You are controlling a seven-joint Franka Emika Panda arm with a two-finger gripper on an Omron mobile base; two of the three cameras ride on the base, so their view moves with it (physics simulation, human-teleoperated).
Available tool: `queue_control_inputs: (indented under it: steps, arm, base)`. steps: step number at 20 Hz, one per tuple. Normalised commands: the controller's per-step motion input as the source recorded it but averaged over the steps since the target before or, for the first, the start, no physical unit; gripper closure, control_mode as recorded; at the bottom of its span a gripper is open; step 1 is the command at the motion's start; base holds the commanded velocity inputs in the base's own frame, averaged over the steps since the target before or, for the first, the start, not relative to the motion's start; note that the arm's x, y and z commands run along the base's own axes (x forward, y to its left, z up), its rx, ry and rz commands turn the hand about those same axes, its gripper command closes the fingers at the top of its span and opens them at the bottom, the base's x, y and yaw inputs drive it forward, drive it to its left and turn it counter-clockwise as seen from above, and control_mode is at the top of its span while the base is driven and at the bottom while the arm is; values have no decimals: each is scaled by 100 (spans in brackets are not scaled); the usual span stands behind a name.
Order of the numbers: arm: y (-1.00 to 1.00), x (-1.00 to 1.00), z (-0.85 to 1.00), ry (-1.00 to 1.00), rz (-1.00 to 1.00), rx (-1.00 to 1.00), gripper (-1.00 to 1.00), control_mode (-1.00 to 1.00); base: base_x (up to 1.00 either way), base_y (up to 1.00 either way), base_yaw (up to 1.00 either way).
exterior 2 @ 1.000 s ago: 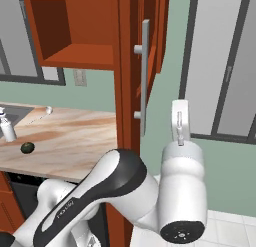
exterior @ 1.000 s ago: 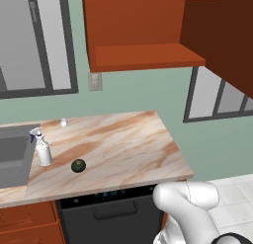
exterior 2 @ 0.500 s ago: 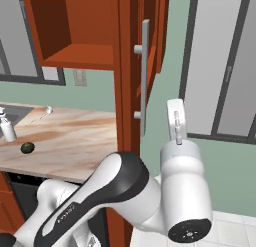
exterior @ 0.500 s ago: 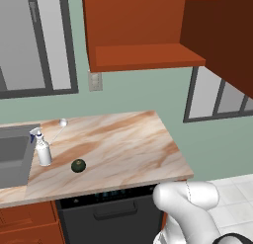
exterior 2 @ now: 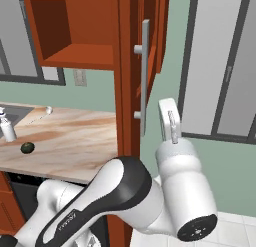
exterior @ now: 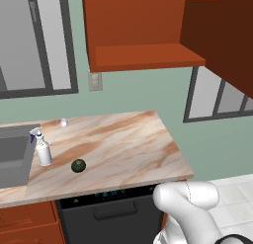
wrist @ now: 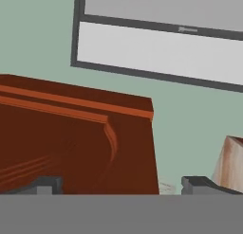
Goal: Open the cabinet. Pick the spray and place it next to the sink. Then close the cabinet.
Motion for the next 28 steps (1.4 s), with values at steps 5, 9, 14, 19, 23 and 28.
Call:
queue_control_inputs:
  steps: [5, 9, 14, 19, 23, 28]
  arm:
    - [24, -7, 0, 0, 11, 0, -100, -100]
    - [23, -8, 4, 0, 9, 0, -100, -100]
    - [23, -9, 9, 0, 7, -2, -100, -100]
    - [23, -13, 11, 0, 5, -6, -100, -100]
    - [29, -17, 8, 0, 2, -9, -100, -100]
    - [45, -21, 1, 0, 0, -11, -100, -100]
  base:
    - [0, 0, 0]
    - [0, 0, 0]
    - [0, 0, 0]
    - [0, 0, 0]
    - [0, 0, 0]
    - [0, 0, 0]
